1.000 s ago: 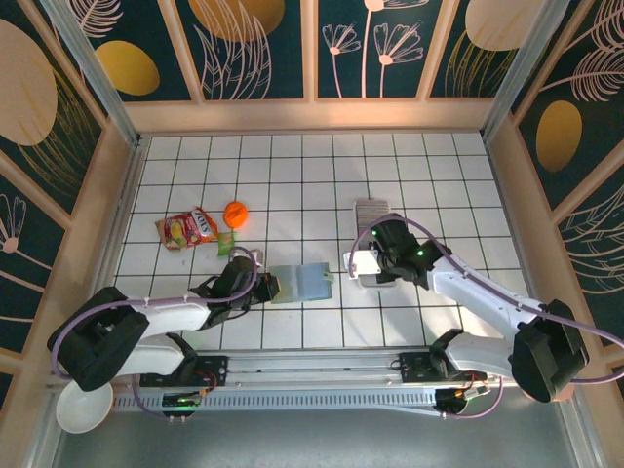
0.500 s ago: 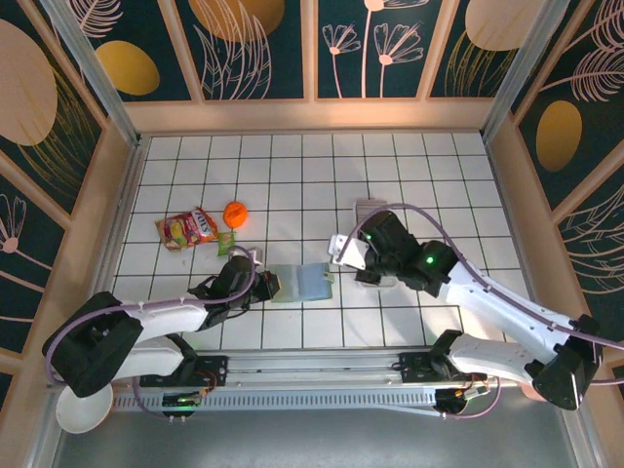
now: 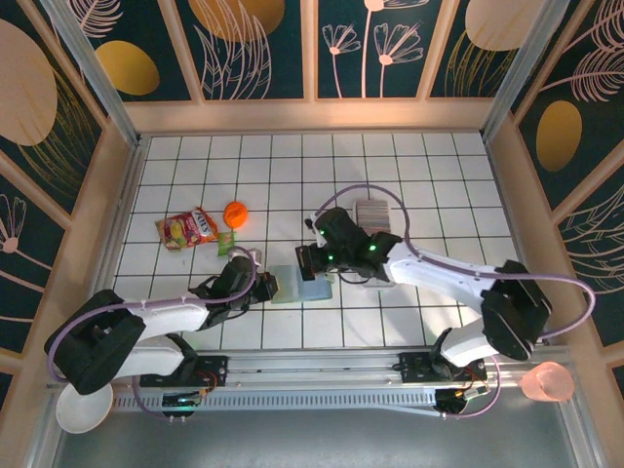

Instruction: Put the credit cards into the card holder

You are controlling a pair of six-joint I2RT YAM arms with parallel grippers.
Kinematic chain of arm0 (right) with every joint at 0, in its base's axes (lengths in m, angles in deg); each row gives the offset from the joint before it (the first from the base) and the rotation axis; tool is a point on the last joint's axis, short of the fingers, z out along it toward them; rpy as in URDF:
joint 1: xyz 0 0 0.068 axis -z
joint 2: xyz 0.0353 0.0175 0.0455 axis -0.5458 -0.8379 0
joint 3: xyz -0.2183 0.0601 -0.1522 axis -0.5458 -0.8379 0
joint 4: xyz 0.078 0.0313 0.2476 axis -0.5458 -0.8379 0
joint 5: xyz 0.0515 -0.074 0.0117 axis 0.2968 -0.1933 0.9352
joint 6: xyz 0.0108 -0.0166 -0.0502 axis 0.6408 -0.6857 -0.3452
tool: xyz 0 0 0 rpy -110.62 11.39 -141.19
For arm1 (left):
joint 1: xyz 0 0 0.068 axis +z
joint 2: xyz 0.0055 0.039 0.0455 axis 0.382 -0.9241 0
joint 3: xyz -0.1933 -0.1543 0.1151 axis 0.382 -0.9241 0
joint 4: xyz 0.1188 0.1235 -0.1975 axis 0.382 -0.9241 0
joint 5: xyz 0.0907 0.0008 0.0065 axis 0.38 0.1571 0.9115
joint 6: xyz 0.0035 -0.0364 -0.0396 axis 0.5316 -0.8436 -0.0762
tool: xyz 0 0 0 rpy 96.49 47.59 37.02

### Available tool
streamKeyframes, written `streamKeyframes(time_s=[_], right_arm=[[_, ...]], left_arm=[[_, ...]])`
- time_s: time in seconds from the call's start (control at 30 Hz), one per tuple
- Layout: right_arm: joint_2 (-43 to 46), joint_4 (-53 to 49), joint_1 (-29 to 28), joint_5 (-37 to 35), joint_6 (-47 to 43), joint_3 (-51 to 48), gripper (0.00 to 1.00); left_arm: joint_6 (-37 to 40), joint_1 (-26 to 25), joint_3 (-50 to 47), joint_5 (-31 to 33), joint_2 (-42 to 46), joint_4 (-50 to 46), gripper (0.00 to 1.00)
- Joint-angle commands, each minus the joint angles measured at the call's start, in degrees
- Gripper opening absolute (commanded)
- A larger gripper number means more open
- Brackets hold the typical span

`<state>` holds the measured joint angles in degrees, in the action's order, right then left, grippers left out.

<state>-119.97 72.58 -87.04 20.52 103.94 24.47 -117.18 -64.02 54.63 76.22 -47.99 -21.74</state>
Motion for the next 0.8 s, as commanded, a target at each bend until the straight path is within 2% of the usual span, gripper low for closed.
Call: streamKeyframes(time_s=[0.0,0.1,0.47,0.77], right_arm=[[-2.65,3.20,0.32,-0.27,9.65,-0.58,0.00],[-4.99,5.52,0.43,1.56,11.25,-1.27,0.00],[-8.39,10.52,1.81,0.81,15.70,-4.92,0.00],[-8.63,20.60,3.94,6.10,20.65,-10.56,0.00]], left_arm=[[0.91,0.29,0.18,2.02,-0.99,-1.73,0.00],[0.48,0.26,-0.41,1.67,-1.58,-0.96,0.00],[0.55,0.27,-0.54,1.68,-1.34,-1.63,0.00],[0.23,0.34,-0.78,1.13,-1.48,-0.99,0.00]])
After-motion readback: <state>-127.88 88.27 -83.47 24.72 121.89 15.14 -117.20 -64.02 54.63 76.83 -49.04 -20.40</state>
